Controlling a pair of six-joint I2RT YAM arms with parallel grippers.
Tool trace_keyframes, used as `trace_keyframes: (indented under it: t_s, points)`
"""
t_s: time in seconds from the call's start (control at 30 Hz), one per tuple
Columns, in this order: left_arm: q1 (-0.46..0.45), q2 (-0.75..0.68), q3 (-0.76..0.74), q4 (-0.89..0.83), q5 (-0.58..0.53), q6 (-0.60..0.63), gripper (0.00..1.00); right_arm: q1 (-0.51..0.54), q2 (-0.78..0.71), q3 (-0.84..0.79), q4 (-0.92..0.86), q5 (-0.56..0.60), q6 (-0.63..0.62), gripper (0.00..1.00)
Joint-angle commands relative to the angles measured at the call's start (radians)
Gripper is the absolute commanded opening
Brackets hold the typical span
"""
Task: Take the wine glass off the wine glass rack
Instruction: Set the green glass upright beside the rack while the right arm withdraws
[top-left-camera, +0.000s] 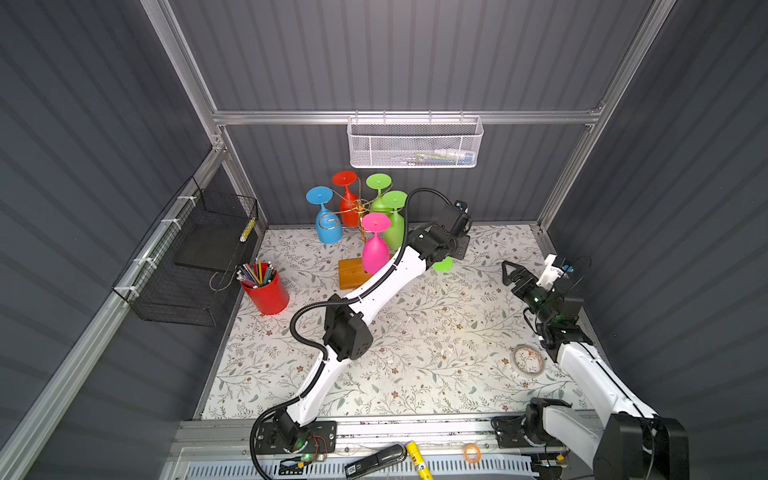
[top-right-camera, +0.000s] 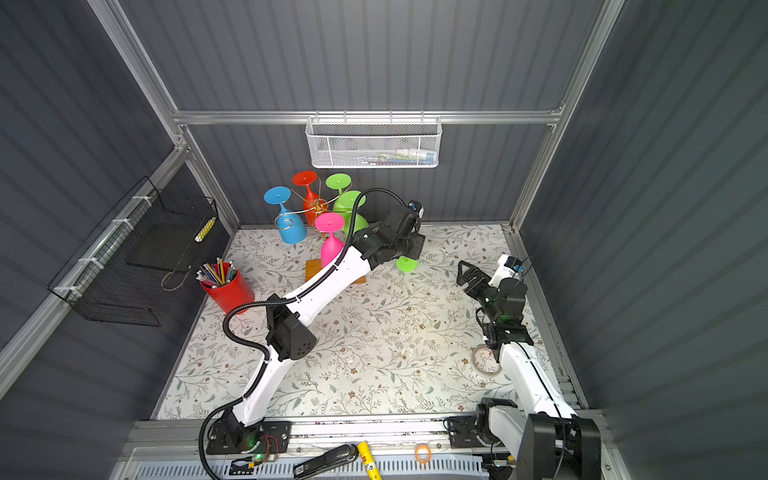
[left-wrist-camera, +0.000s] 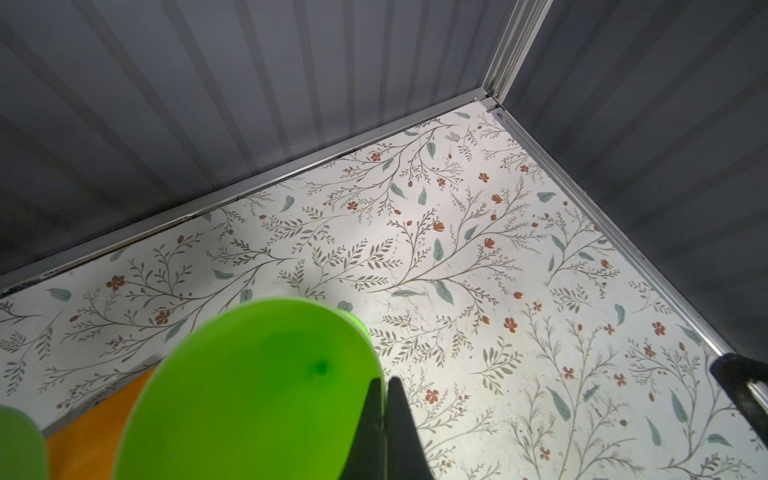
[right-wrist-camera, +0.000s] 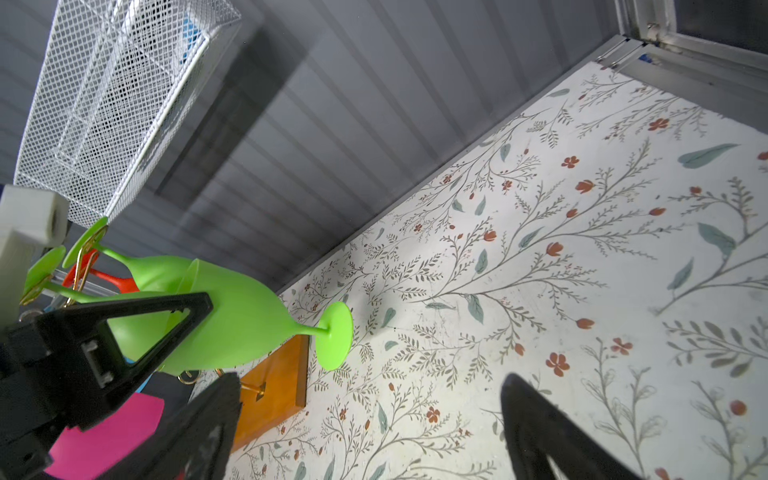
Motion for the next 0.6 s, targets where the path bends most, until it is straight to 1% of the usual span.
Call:
trace_keyframes:
  t_s: [0.0,0.13,0.3,0.57]
  points:
    - [0.011,0.023,-0.018,-0.01,0.005,0.054,0.0,0.033,-0.021,0.029,-0.026,0.028,-0.052,0.97]
    - [0.026,0.027,-0.052,0.019,0.034,0.065,0.0,0.075,-0.017,0.04,-0.05,0.05,-0.07,0.97]
    - [0.042,0.059,-0.04,0.019,0.067,0.077,0.0,0.118,-0.005,0.047,-0.069,0.073,-0.087,0.97]
    - [0.052,0.089,-0.046,0.022,0.076,0.1,0.0,0.165,0.029,0.063,-0.076,0.107,-0.11,0.97]
